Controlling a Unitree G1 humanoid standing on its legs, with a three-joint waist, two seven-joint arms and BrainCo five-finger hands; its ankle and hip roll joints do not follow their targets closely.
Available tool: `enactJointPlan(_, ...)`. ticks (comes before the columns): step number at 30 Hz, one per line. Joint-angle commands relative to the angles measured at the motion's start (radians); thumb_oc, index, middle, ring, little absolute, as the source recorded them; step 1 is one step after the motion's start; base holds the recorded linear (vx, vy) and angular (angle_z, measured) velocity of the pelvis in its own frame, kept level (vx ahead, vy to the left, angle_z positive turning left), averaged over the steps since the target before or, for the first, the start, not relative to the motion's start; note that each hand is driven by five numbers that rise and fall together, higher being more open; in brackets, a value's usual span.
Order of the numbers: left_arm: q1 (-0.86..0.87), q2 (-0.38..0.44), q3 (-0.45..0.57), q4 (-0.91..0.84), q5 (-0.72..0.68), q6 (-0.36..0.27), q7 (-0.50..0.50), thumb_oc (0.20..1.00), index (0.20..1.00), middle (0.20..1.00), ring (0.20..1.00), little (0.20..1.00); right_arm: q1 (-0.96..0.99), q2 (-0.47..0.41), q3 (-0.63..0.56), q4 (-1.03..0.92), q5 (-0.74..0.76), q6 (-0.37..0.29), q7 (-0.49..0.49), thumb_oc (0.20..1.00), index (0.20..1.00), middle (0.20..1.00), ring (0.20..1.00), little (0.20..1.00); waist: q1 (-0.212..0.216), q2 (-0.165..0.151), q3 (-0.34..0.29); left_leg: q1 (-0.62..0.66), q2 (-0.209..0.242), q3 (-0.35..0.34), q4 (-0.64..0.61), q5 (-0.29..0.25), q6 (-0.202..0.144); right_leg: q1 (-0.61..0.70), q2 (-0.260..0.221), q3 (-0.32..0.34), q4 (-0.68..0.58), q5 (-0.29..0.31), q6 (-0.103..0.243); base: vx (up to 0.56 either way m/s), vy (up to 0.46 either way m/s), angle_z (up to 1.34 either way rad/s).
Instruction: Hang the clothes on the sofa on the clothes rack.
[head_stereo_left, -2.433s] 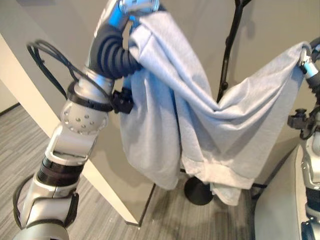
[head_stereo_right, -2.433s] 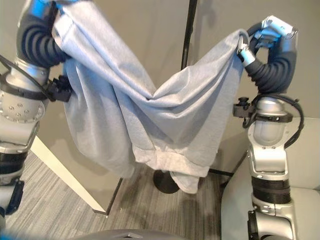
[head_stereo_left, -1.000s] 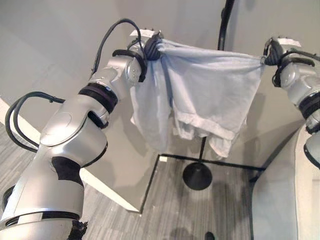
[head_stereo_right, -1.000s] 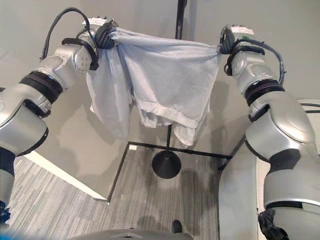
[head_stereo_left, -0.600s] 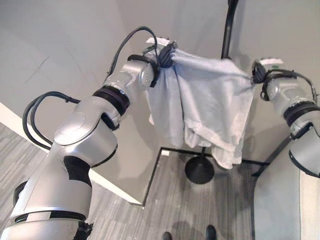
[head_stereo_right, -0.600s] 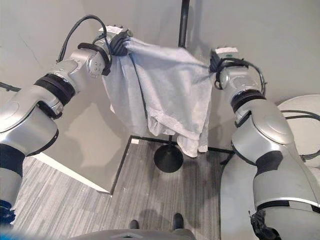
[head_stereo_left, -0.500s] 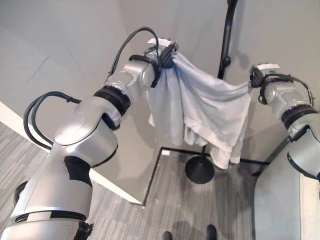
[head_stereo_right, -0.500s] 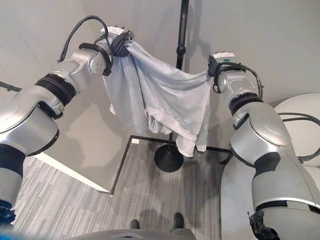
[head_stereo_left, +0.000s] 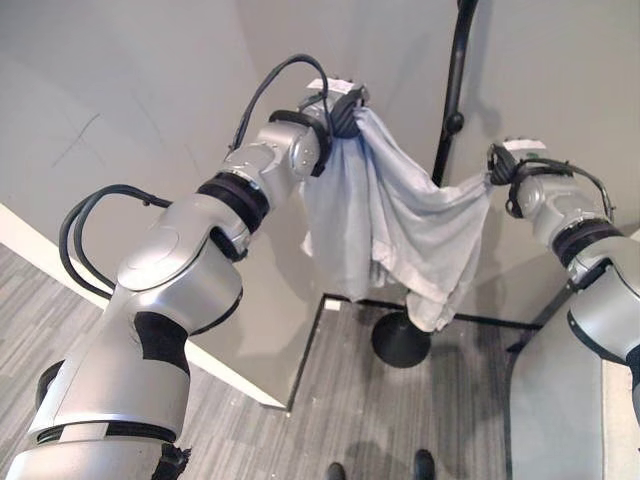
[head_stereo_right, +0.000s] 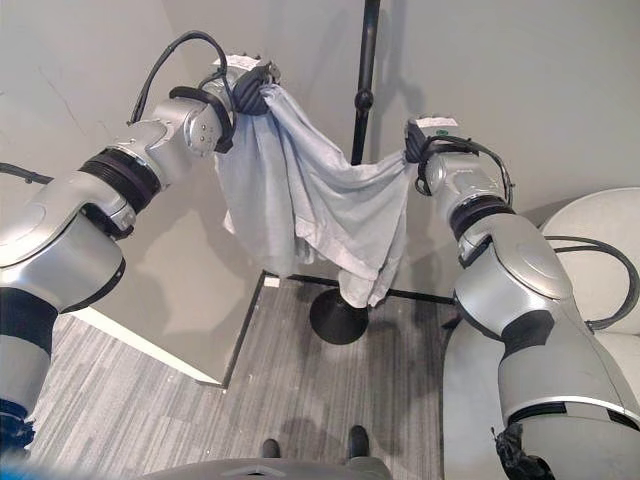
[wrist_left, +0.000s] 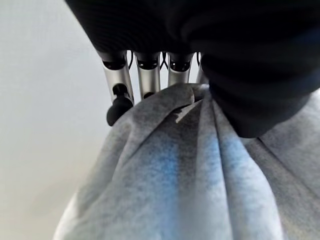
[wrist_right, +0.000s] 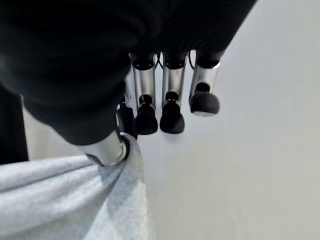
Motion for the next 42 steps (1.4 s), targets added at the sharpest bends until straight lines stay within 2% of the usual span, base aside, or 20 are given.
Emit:
enactJointPlan(1,-0.115,0.08,0.063,0.056,-0.019,0.003,0.083,0.2,0.2,0.2,0.2,0.2,-0.121,-0.084,-0.033,0.002,0.084,-0.008,-0.109,0.2,0.2,0.2,0.2,0.2,0.01,-0.014,0.001,0.025,0.016,-0.025,0.006,-0.033,-0.042,0.003,-0.052,-0.006,0.01,0.006,0.096,0.05,0.028,0.0)
enactJointPlan(2,-0.087,0.157,0.088,-0.046,-0.011,-0.003,0.107,0.2,0.2,0.2,0.2,0.2,-0.071,-0.143,-0.112,-0.148,0.127,-0.026,-0.156,0.2,0.2,0.2,0.2,0.2,0.006,-0.011,-0.002,0.032,0.018,-0.021,0.006,-0.041,-0.041,0.008,-0.052,-0.006,0.01,0.003,0.097,0.06,0.02,0.0)
enactJointPlan(6,-0.017,0.275,0.137,-0.239,0.01,-0.015,0.127,0.2,0.2,0.2,0.2,0.2,0.106,-0.237,-0.296,-0.42,0.141,-0.043,-0.223,0.2,0.2,0.2,0.2,0.2,0.004,-0.008,-0.013,0.052,0.021,-0.019,0.006,-0.055,-0.037,0.026,-0.052,-0.009,0.01,-0.007,0.097,0.07,0.012,-0.01)
enactJointPlan(7,0.03,0.346,0.183,-0.372,0.021,-0.043,0.126,0.2,0.2,0.2,0.2,0.2,0.235,-0.284,-0.411,-0.576,0.119,-0.07,-0.249,0.2,0.2,0.2,0.2,0.2,0.0,-0.002,-0.015,0.064,0.022,-0.015,0.006,-0.065,-0.035,0.036,-0.055,-0.013,0.01,-0.012,0.099,0.12,0.019,-0.02)
enactJointPlan(8,0.07,0.377,0.219,-0.453,0.023,-0.054,0.125,0.2,0.2,0.2,0.2,0.2,0.335,-0.302,-0.505,-0.661,0.106,-0.075,-0.266,0.2,0.2,0.2,0.2,0.2,0.0,-0.003,-0.019,0.074,0.023,-0.013,0.006,-0.071,-0.032,0.045,-0.056,-0.015,0.01,-0.015,0.1,0.11,0.018,0.01)
enactJointPlan(10,0.141,0.428,0.29,-0.586,0.026,-0.073,0.113,0.2,0.2,0.2,0.2,0.2,0.489,-0.322,-0.671,-0.82,0.068,-0.088,-0.298,0.2,0.2,0.2,0.2,0.2,-0.003,-0.003,-0.024,0.089,0.024,-0.012,0.006,-0.081,-0.029,0.059,-0.057,-0.018,0.01,-0.022,0.101,0.06,0.018,0.03)
enactJointPlan(11,0.152,0.43,0.295,-0.599,0.028,-0.07,0.109,0.2,0.2,0.2,0.2,0.2,0.515,-0.323,-0.691,-0.84,0.062,-0.082,-0.294,0.2,0.2,0.2,0.2,0.2,0.0,-0.005,-0.027,0.091,0.024,-0.013,0.006,-0.082,-0.029,0.061,-0.057,-0.018,0.01,-0.022,0.101,0.07,0.025,0.02)
enactJointPlan(12,0.232,0.481,0.375,-0.728,0.035,-0.097,0.093,0.2,0.2,0.2,0.2,0.2,0.68,-0.313,-0.852,-0.97,0.02,-0.109,-0.316,0.2,0.2,0.2,0.2,0.2,0.0,-0.007,-0.031,0.103,0.025,-0.01,0.006,-0.09,-0.025,0.074,-0.059,-0.022,0.01,-0.028,0.102,0.07,0.023,-0.07)
enactJointPlan(15,0.322,0.508,0.465,-0.869,0.035,-0.122,0.076,0.2,0.2,0.2,0.2,0.2,0.828,-0.275,-1.004,-1.094,-0.02,-0.127,-0.341,0.2,0.2,0.2,0.2,0.2,0.005,-0.014,-0.039,0.119,0.026,-0.01,0.006,-0.101,-0.022,0.086,-0.061,-0.026,0.01,-0.032,0.104,0.05,0.021,-0.06)
enactJointPlan(21,0.419,0.508,0.583,-1.016,0.019,-0.144,0.094,0.2,0.2,0.2,0.2,0.2,0.861,-0.242,-1.084,-1.191,-0.054,-0.139,-0.381,0.2,0.2,0.2,0.2,0.2,0.015,-0.033,-0.049,0.142,0.026,-0.002,0.006,-0.117,-0.015,0.097,-0.064,-0.015,0.01,-0.031,0.111,0.02,0.037,-0.11)
enactJointPlan(26,0.433,0.492,0.626,-1.076,0.02,-0.152,0.111,0.2,0.2,0.2,0.2,0.2,0.814,-0.216,-1.075,-1.221,-0.042,-0.146,-0.401,0.2,0.2,0.2,0.2,0.2,0.019,-0.043,-0.052,0.149,0.016,0.006,0.006,-0.123,-0.004,0.086,-0.067,0.005,0.01,-0.013,0.119,-0.01,0.072,-0.13)
enactJointPlan(29,0.422,0.476,0.641,-1.086,0.018,-0.153,0.129,0.2,0.2,0.2,0.2,0.2,0.755,-0.199,-1.049,-1.232,0.006,-0.166,-0.397,0.2,0.2,0.2,0.2,0.2,0.026,-0.047,-0.046,0.153,-0.006,0.002,0.006,-0.131,0.013,0.076,-0.079,0.02,0.029,-0.001,0.128,-0.02,0.114,-0.12)
enactJointPlan(31,0.413,0.472,0.641,-1.087,0.02,-0.149,0.134,0.2,0.2,0.2,0.2,0.2,0.733,-0.201,-1.037,-1.226,0.014,-0.17,-0.397,0.2,0.2,0.2,0.2,0.2,0.029,-0.046,-0.038,0.157,-0.011,0.0,0.006,-0.133,0.02,0.062,-0.084,0.024,0.071,-0.008,0.13,-0.04,0.091,-0.13)
enactJointPlan(32,0.395,0.457,0.638,-1.082,0.023,-0.143,0.146,0.2,0.2,0.2,0.2,0.2,0.677,-0.198,-1.007,-1.222,0.033,-0.174,-0.391,0.2,0.2,0.2,0.2,0.2,0.036,-0.039,-0.016,0.172,-0.02,-0.001,0.009,-0.142,0.04,0.017,-0.094,0.031,0.188,-0.005,0.134,-0.05,0.089,-0.07)
enactJointPlan(33,0.392,0.459,0.641,-1.08,0.024,-0.143,0.148,0.2,0.2,0.2,0.2,0.2,0.663,-0.201,-1.0,-1.216,0.035,-0.174,-0.391,0.2,0.2,0.2,0.2,0.2,0.038,-0.038,-0.009,0.173,-0.022,0.003,0.009,-0.142,0.042,0.004,-0.095,0.039,0.214,-0.015,0.135,-0.05,0.135,-0.25)
enactJointPlan(34,0.37,0.449,0.631,-1.069,0.028,-0.136,0.154,0.2,0.2,0.2,0.2,0.2,0.609,-0.22,-0.969,-1.208,0.045,-0.173,-0.386,0.2,0.2,0.2,0.2,0.2,0.038,-0.034,0.011,0.183,-0.025,-0.001,0.016,-0.145,0.054,-0.042,-0.096,0.049,0.319,0.019,0.136,-0.01,0.057,-0.4)
enactJointPlan(36,0.348,0.43,0.628,-1.051,0.031,-0.128,0.162,0.2,0.2,0.2,0.2,0.2,0.539,-0.231,-0.935,-1.181,0.069,-0.171,-0.385,0.2,0.2,0.2,0.2,0.2,0.046,-0.031,0.028,0.188,-0.022,-0.007,0.027,-0.154,0.054,-0.099,-0.112,0.06,0.369,0.012,0.127,0.09,-0.004,-0.3)
enactJointPlan(39,0.304,0.428,0.612,-1.042,0.039,-0.125,0.164,0.2,0.2,0.2,0.2,0.2,0.449,-0.265,-0.899,-1.141,0.087,-0.167,-0.385,0.2,0.2,0.2,0.2,0.2,0.044,-0.025,0.029,0.209,-0.007,-0.013,0.011,-0.161,0.035,-0.119,-0.129,0.04,0.281,0.016,0.12,0.21,-0.122,0.11)
enactJointPlan(40,0.277,0.425,0.602,-1.029,0.034,-0.123,0.175,0.2,0.2,0.2,0.2,0.2,0.397,-0.297,-0.878,-1.123,0.098,-0.158,-0.391,0.2,0.2,0.2,0.2,0.2,0.033,-0.036,0.037,0.237,0.005,-0.024,0.007,-0.172,0.011,-0.158,-0.13,0.041,0.18,0.027,0.129,0.28,-0.166,0.06)
enactJointPlan(42,0.256,0.436,0.605,-1.009,0.043,-0.118,0.197,0.2,0.2,0.2,0.2,0.2,0.359,-0.335,-0.859,-1.091,0.101,-0.157,-0.398,0.2,0.2,0.2,0.2,0.2,0.017,-0.043,0.038,0.273,0.031,-0.038,0.006,-0.2,-0.015,-0.149,-0.116,0.042,0.072,0.058,0.149,0.39,-0.257,0.23)
